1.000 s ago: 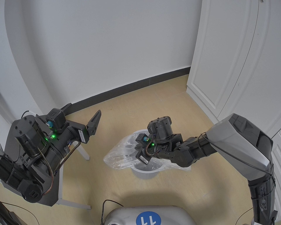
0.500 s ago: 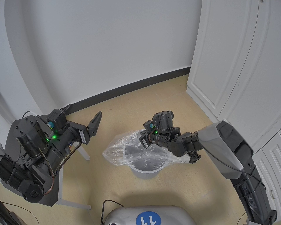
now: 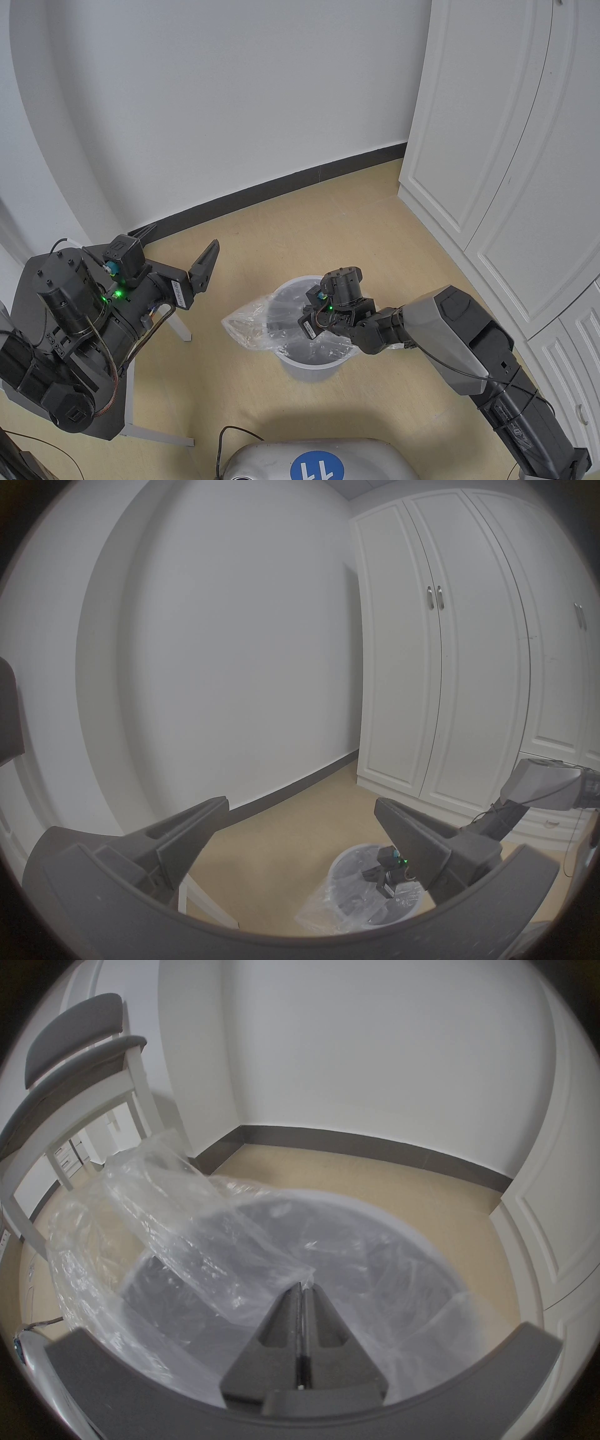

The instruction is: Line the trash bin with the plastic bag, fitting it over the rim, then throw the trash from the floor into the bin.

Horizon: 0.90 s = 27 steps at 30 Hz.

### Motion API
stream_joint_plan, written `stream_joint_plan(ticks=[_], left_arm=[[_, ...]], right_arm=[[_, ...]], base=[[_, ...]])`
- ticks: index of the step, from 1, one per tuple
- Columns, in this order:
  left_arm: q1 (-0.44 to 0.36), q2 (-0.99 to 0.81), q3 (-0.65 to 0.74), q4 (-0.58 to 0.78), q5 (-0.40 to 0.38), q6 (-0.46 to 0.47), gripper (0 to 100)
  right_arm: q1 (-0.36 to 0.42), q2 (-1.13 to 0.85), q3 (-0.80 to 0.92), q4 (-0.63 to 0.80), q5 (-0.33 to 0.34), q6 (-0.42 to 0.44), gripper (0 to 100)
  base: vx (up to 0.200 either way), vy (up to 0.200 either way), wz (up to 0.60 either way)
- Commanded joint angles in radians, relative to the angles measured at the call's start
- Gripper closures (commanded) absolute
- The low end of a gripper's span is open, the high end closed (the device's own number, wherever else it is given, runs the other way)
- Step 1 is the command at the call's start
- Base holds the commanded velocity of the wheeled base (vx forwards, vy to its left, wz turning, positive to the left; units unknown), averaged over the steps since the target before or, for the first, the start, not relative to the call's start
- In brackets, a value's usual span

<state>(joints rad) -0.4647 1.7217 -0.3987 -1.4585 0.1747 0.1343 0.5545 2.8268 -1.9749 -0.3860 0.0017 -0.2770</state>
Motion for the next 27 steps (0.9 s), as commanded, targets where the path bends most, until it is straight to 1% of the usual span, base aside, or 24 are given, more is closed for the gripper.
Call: stream_joint_plan(ticks=[1,5,8,12,17,20,23,27], left_arm=[[0.000,0.001,0.000,-0.002,0.002,-0.001,0],[0.000,0.001,0.000,-0.002,0.000,-0.001,0],[0.000,0.002,0.000,-0.002,0.000,-0.002,0],[0.000,0.006,0.001,-0.002,0.000,-0.002,0],[0.000,0.012,0.001,-0.002,0.000,-0.002,0],[0.000,0.016,0.000,-0.002,0.000,-0.002,0],[0.000,0.024,-0.002,-0.002,0.000,-0.002,0],[0.000,0.024,-0.002,-0.002,0.000,-0.004,0]], right_arm=[[0.010,0.036,-0.004,0.002,0.000,-0.001,100],[0.010,0.045,-0.025,0.030,0.000,-0.001,100],[0.010,0.052,-0.025,0.093,0.003,-0.001,100],[0.009,0.049,-0.025,0.134,0.014,0.001,100],[-0.002,0.029,-0.025,0.240,0.067,0.002,100],[-0.005,0.026,-0.025,0.251,0.072,0.002,100],[-0.007,0.020,-0.025,0.256,0.087,0.021,100],[-0.010,0.005,-0.025,0.249,0.089,0.025,100]], base=[[0.000,0.000,0.00],[0.000,0.000,0.00],[0.000,0.000,0.00],[0.000,0.000,0.00],[0.000,0.000,0.00],[0.000,0.000,0.00],[0.000,0.000,0.00],[0.000,0.000,0.00]])
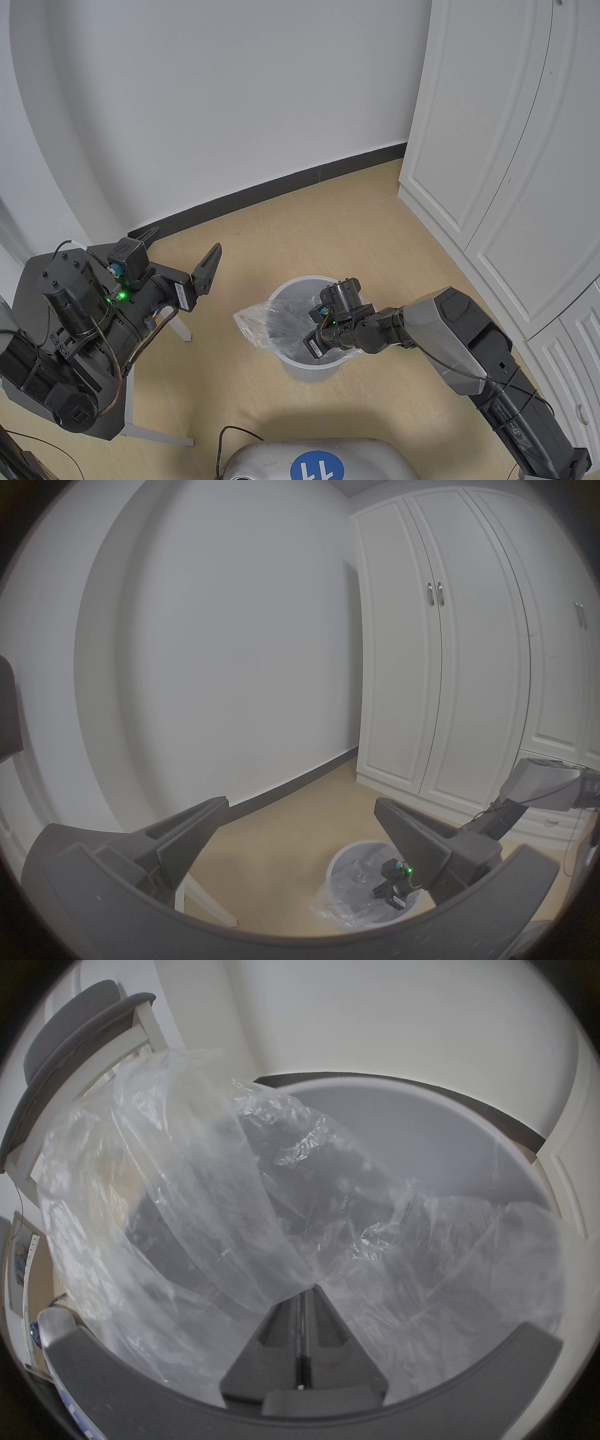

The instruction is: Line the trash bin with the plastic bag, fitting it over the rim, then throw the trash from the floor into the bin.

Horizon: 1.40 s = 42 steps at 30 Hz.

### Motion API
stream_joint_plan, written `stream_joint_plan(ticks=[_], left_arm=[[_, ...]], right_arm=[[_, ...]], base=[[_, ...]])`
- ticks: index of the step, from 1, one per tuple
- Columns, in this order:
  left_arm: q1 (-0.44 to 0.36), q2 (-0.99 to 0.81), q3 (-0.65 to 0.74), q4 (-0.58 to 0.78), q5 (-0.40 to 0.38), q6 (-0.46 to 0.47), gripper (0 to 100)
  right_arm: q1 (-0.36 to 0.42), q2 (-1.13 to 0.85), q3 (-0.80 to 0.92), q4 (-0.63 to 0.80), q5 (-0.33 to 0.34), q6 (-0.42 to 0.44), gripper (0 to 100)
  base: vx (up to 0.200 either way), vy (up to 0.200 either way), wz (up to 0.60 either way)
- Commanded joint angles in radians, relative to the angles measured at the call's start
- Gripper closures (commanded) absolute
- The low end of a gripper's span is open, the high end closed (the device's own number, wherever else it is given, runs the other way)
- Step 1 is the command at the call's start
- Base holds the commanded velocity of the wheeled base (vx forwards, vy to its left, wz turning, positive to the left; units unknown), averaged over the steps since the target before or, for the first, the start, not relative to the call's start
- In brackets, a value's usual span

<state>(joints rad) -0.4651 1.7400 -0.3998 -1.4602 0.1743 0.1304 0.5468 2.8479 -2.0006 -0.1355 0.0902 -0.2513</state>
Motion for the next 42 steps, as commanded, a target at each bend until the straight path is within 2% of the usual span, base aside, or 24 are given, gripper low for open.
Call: stream_joint_plan(ticks=[1,6,13,20,32,34,36,42], left_arm=[[0.000,0.006,-0.002,0.000,0.001,0.000,0],[0.000,0.010,-0.002,-0.017,0.001,0.000,0],[0.000,0.013,-0.002,-0.029,0.001,0.000,0],[0.000,0.029,-0.005,-0.035,0.001,0.000,0],[0.000,0.041,-0.007,-0.037,0.001,0.000,0],[0.000,0.041,-0.007,-0.037,0.001,0.000,0],[0.000,0.041,-0.007,-0.037,0.001,0.000,0],[0.000,0.041,-0.008,-0.049,0.001,0.000,0]], right_arm=[[-0.005,-0.056,0.001,-0.003,0.003,0.037,100],[-0.008,-0.130,0.001,-0.003,0.043,0.106,100],[-0.030,-0.160,0.001,-0.058,0.046,0.175,100],[-0.067,-0.156,0.001,-0.130,0.062,0.190,100],[-0.110,-0.062,0.001,-0.411,0.043,0.175,100],[-0.111,-0.059,0.001,-0.417,0.043,0.175,100],[-0.114,-0.035,0.001,-0.464,0.043,0.147,100],[-0.151,-0.022,0.001,-0.480,0.046,0.038,100]], base=[[0.000,0.000,0.00],[0.000,0.000,0.00],[0.000,0.000,0.00],[0.000,0.000,0.00],[0.000,0.000,0.00],[0.000,0.000,0.00],[0.000,0.000,0.00],[0.000,0.000,0.00]])
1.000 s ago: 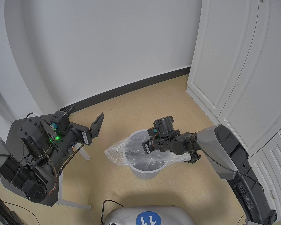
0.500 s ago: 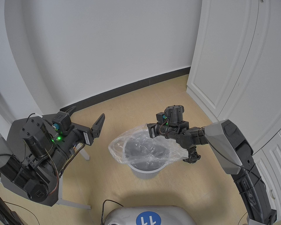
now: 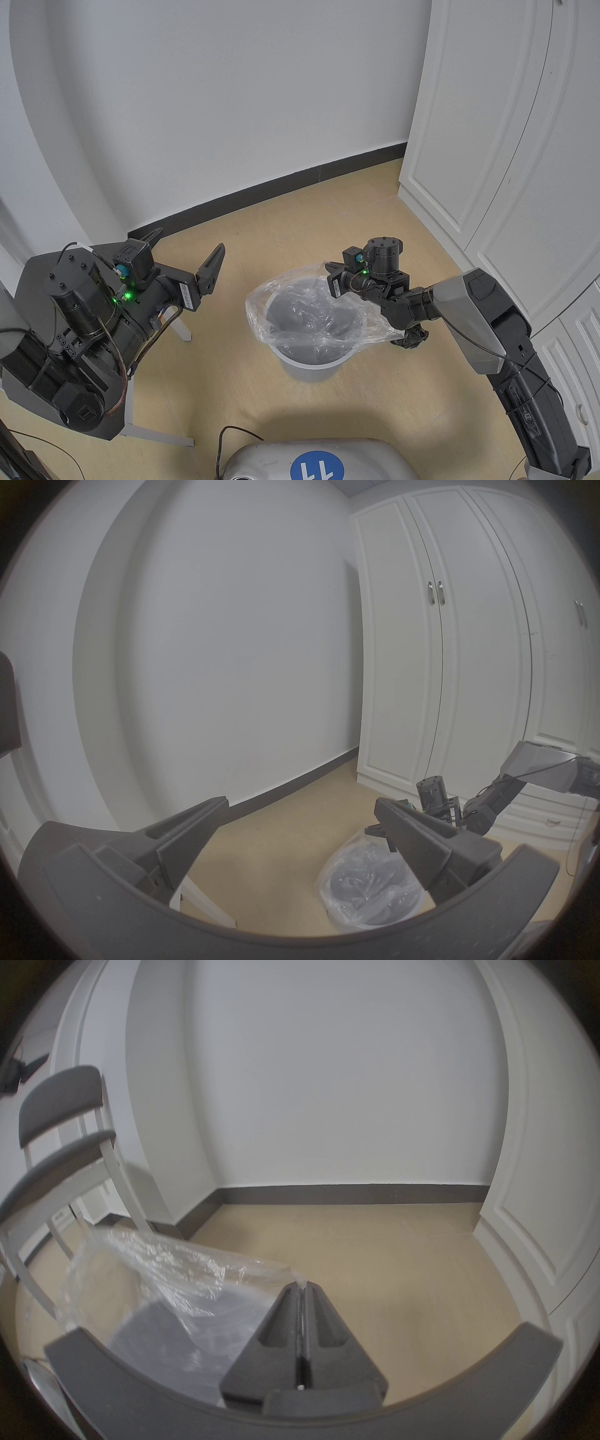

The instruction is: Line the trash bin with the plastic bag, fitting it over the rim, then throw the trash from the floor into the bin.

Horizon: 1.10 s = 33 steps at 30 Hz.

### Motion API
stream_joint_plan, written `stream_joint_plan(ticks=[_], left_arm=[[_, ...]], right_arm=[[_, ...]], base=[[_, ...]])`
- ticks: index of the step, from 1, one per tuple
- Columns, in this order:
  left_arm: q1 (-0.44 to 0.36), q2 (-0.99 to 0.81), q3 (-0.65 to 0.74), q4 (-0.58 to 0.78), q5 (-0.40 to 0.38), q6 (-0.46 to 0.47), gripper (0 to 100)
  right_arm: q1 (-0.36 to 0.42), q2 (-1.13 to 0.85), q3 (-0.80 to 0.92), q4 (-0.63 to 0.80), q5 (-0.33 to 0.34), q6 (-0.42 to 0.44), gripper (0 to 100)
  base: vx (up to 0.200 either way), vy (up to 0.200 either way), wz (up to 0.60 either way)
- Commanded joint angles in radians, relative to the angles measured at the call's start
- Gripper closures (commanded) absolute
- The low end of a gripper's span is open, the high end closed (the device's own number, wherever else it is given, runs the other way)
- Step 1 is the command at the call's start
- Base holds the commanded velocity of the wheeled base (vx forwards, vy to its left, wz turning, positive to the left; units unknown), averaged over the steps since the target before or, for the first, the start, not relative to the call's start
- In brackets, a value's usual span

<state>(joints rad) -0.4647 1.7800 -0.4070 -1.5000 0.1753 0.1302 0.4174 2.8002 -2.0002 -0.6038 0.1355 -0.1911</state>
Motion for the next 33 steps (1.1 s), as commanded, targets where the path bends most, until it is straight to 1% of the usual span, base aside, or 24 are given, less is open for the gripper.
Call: stream_joint_plan(ticks=[1,11,15,18,19,22,30,33], left_arm=[[0.000,0.002,-0.001,-0.014,0.000,0.000,0],[0.000,0.007,-0.001,-0.019,0.001,0.002,0],[0.000,0.007,-0.001,-0.019,0.001,0.002,0],[0.000,0.007,-0.001,-0.020,0.001,0.002,0],[0.000,0.007,-0.001,-0.019,0.001,0.002,0],[0.000,0.009,-0.001,-0.020,0.001,0.002,0],[0.000,0.007,0.002,-0.020,0.001,0.002,0],[0.000,0.009,0.001,-0.020,0.001,0.002,0]], right_arm=[[-0.025,0.022,0.000,-0.027,0.001,-0.022,100],[-0.046,-0.025,0.000,-0.047,0.004,-0.018,100],[-0.046,-0.038,0.000,-0.048,0.006,0.004,100],[-0.042,-0.053,0.000,-0.074,0.016,0.021,100],[-0.042,-0.057,0.000,-0.079,0.024,0.021,0],[-0.042,-0.065,0.000,-0.076,0.036,0.024,0],[-0.058,-0.064,0.000,-0.085,0.027,0.019,0],[-0.058,-0.123,0.000,-0.082,0.015,0.022,0]], base=[[0.000,0.000,0.00],[0.000,0.000,0.00],[0.000,0.000,0.00],[0.000,0.000,0.00],[0.000,0.000,0.00],[0.000,0.000,0.00],[0.000,0.000,0.00],[0.000,0.000,0.00]])
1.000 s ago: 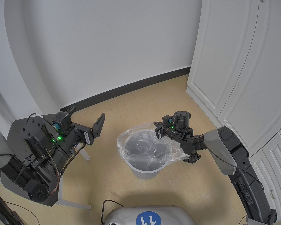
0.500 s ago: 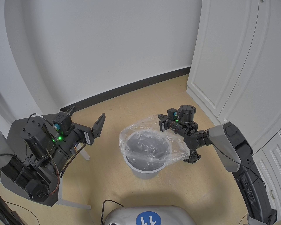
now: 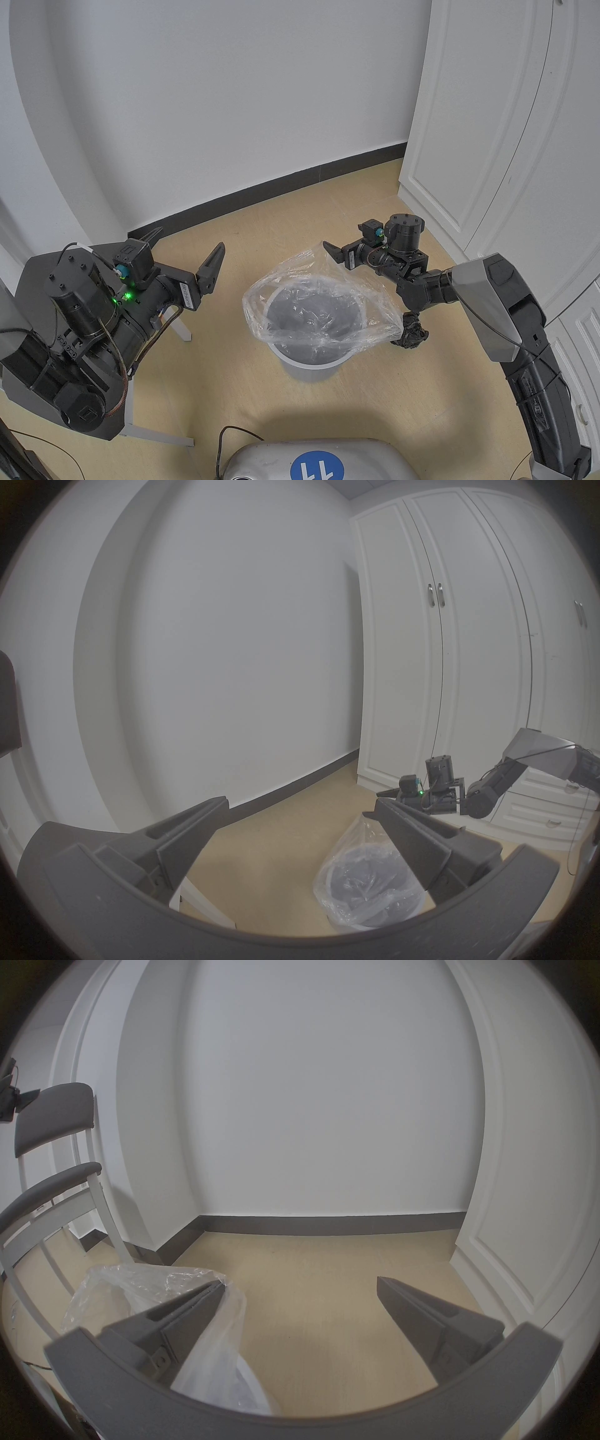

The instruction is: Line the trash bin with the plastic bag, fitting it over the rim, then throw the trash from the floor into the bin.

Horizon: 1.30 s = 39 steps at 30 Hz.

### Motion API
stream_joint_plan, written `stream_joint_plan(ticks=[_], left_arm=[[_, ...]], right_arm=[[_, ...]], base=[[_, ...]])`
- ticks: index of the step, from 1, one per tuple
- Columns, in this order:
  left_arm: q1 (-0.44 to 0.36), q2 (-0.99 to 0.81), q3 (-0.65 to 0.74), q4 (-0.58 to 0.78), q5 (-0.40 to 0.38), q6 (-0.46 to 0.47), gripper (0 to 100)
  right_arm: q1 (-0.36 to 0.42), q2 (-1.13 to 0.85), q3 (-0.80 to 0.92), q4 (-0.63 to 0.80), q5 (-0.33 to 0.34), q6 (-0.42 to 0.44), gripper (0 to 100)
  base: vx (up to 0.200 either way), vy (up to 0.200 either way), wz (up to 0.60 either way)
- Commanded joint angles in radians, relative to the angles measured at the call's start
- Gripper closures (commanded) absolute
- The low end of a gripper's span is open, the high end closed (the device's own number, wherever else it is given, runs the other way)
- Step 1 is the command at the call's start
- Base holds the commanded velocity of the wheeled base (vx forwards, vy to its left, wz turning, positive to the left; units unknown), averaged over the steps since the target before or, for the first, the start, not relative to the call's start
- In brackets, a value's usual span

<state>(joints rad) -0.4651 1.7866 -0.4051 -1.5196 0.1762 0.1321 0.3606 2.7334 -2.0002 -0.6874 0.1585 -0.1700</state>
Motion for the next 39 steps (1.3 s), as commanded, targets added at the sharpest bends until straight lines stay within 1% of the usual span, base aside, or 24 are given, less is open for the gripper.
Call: stream_joint_plan(ticks=[1,3,4,6,7,9,11,12,13,14,17,20,24,26,27,28,29,30,32,33,35,37,39], left_arm=[[0.000,0.002,0.000,-0.001,0.000,0.000,0],[0.000,0.002,0.000,-0.001,0.000,0.001,0],[0.000,0.000,0.000,-0.001,0.000,0.001,0],[0.000,0.000,0.002,-0.001,0.000,0.003,0],[0.000,0.000,0.002,-0.001,0.000,0.001,0],[0.000,-0.001,0.005,-0.001,0.000,0.001,0],[0.000,0.000,0.005,-0.008,0.000,0.001,0],[0.000,0.000,0.005,-0.010,0.000,0.001,0],[0.000,0.000,0.005,-0.010,0.000,0.001,0],[0.000,-0.001,0.006,-0.010,0.000,0.000,0],[0.000,-0.007,0.006,-0.010,0.000,0.000,0],[0.000,-0.006,0.006,-0.010,0.000,0.000,0],[0.000,-0.006,0.006,-0.010,0.000,0.000,0],[0.000,-0.006,0.006,-0.010,0.000,0.001,0],[0.000,-0.007,0.006,-0.010,-0.001,0.001,0],[0.000,-0.009,0.006,-0.010,0.000,0.001,0],[0.000,-0.009,0.006,-0.010,0.000,0.001,0],[0.000,-0.009,0.006,-0.010,0.000,0.001,0],[0.000,-0.009,0.006,-0.010,0.000,0.000,0],[0.000,-0.010,0.006,-0.010,0.000,0.001,0],[0.000,-0.013,0.006,-0.010,-0.001,0.000,0],[0.002,-0.015,0.005,-0.010,-0.001,0.000,0],[0.002,-0.013,0.003,-0.010,-0.001,0.000,0]], right_arm=[[-0.002,-0.067,0.000,0.002,-0.010,0.001,0],[0.004,-0.146,0.072,0.016,-0.013,0.003,0],[0.006,-0.195,0.147,0.037,-0.013,0.003,0],[0.014,-0.267,0.244,0.115,-0.013,0.004,0],[0.020,-0.331,0.313,0.229,-0.010,0.021,0],[0.034,-0.386,0.337,0.356,-0.011,0.103,0],[0.050,-0.425,0.319,0.485,-0.011,0.264,0],[0.052,-0.428,0.313,0.506,-0.011,0.293,0],[0.052,-0.428,0.313,0.506,-0.011,0.293,0],[0.057,-0.439,0.301,0.577,-0.014,0.385,0],[0.058,-0.494,0.354,0.580,-0.039,0.380,0],[0.075,-0.558,0.420,0.572,-0.059,0.351,0],[0.098,-0.621,0.482,0.572,-0.063,0.320,0],[0.166,-0.682,0.581,0.569,-0.082,0.284,0],[0.185,-0.693,0.609,0.569,-0.094,0.267,0],[0.205,-0.695,0.637,0.569,-0.109,0.239,0],[0.208,-0.695,0.640,0.569,-0.111,0.233,0],[0.236,-0.678,0.676,0.562,-0.139,0.175,0],[0.250,-0.633,0.704,0.519,-0.169,0.124,0],[0.253,-0.624,0.709,0.503,-0.172,0.116,0],[0.276,-0.575,0.739,0.398,-0.182,0.099,0],[0.290,-0.546,0.758,0.339,-0.178,0.086,0],[0.294,-0.518,0.759,0.324,-0.174,0.050,0]], base=[[0.000,0.000,0.00],[0.000,0.000,0.00],[0.000,0.000,0.00],[0.000,0.000,0.00],[0.000,0.000,0.00],[0.000,0.000,0.00],[0.000,0.000,0.00],[0.000,0.000,0.00],[0.000,0.000,0.00],[0.000,0.000,0.00],[0.000,0.000,0.00],[0.000,0.000,0.00],[0.000,0.000,0.00],[0.000,0.000,0.00],[0.000,0.000,0.00],[0.000,0.000,0.00],[0.000,0.000,0.00],[0.000,0.000,0.00],[0.000,0.000,0.00],[0.000,0.000,0.00],[0.000,0.000,0.00],[0.000,0.000,0.00],[0.000,0.000,0.00]])
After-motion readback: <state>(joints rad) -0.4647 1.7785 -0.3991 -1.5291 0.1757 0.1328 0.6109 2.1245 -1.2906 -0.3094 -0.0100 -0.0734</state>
